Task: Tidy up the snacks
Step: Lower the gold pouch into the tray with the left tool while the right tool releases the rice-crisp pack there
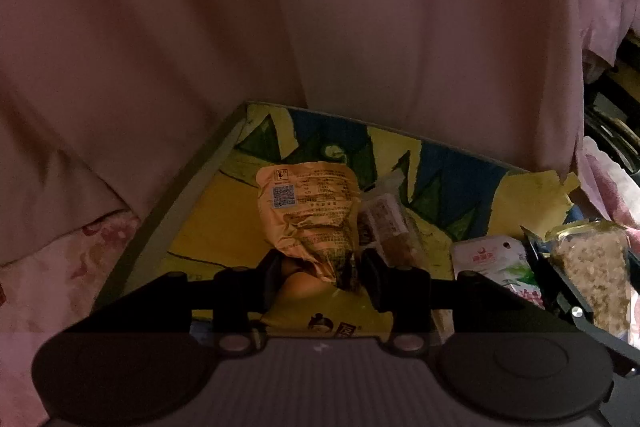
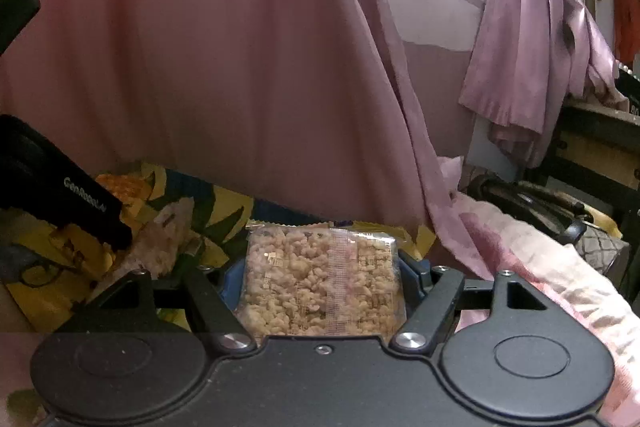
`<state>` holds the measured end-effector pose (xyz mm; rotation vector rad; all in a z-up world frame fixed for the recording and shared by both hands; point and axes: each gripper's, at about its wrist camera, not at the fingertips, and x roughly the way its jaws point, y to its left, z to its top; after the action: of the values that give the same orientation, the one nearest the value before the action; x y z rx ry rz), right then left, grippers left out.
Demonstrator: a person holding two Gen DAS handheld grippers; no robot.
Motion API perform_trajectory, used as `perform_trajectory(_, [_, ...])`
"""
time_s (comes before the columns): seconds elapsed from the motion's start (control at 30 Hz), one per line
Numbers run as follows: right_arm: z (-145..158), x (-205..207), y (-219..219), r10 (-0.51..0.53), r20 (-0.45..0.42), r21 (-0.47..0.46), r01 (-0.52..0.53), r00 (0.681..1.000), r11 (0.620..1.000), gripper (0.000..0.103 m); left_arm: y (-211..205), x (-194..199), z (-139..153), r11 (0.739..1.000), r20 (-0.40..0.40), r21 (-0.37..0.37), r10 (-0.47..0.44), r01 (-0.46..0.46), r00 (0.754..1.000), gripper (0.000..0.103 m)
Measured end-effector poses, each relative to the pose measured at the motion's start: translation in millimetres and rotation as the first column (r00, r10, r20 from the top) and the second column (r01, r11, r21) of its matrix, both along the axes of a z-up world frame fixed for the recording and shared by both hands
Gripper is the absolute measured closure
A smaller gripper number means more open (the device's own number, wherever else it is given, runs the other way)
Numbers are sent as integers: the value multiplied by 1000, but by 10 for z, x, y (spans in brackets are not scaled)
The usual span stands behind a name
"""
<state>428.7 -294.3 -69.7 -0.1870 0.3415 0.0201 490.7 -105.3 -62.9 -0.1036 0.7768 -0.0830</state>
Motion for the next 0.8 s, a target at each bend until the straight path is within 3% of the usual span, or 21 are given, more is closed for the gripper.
perform_trajectory(0.33, [-24, 0, -16, 3, -13, 22, -2, 1000, 1000, 26, -43, -23, -96, 999, -9, 22, 41, -40, 999, 53])
perform_trajectory(0.43, [-17, -15, -65, 3, -6, 66, -3, 1000, 998, 22, -97, -38, -121, 998, -10, 63, 29, -28, 1000, 53])
perform_trajectory(0.5, [-7, -33, -82, 1, 4, 79, -2, 1000, 997, 14, -91, -56, -119, 998, -9, 57, 27, -27, 1000, 52])
perform_trajectory(0.67, [56, -118, -121, -7, 27, 115, 4, 1000, 993, 5, -34, -103, -77, 999, -11, 35, 30, -30, 999, 44])
perform_trajectory(0.8, [184, -276, -233, -33, 72, 165, 21, 997, 986, 3, -24, -246, 39, 999, 18, 25, 22, -23, 1000, 32])
